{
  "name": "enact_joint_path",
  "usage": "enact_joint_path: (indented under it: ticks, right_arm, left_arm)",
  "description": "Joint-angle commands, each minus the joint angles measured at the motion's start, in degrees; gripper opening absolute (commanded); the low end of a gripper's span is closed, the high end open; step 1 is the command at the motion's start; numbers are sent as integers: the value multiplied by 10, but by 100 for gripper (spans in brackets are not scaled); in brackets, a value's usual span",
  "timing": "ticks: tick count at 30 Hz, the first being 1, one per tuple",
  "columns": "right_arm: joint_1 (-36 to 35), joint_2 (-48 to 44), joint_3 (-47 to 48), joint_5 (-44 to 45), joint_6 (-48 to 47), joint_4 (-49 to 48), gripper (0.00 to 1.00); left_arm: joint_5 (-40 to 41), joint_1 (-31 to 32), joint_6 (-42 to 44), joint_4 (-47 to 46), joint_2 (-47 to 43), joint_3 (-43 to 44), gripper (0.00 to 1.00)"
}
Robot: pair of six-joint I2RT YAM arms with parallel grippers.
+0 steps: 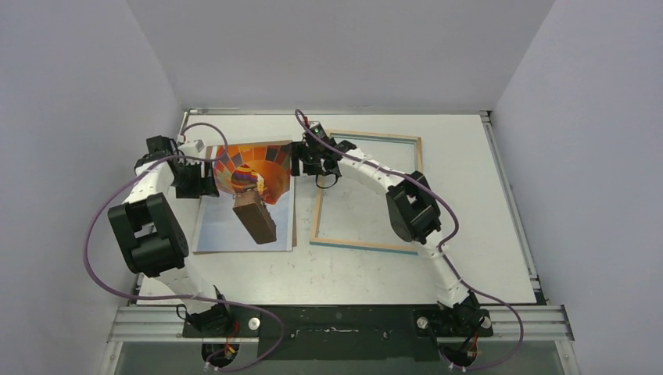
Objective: Put the photo into the frame
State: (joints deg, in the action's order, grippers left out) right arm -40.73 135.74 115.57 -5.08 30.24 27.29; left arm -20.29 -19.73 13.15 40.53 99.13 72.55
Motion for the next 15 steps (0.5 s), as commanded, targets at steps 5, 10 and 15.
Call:
enact_joint_path:
  ticks: [5, 10, 15]
  right_arm:
    - [36, 37, 57, -55, 53, -76, 76]
    - [39, 73, 96, -62, 61, -80, 76]
    - [42, 94, 103, -79, 79, -104, 76]
  left_arm:
    - [57, -18, 13, -48, 63, 37, 47]
    - [93, -23, -5, -83, 97, 67, 44]
    - [107, -24, -13, -102, 126, 97, 42]
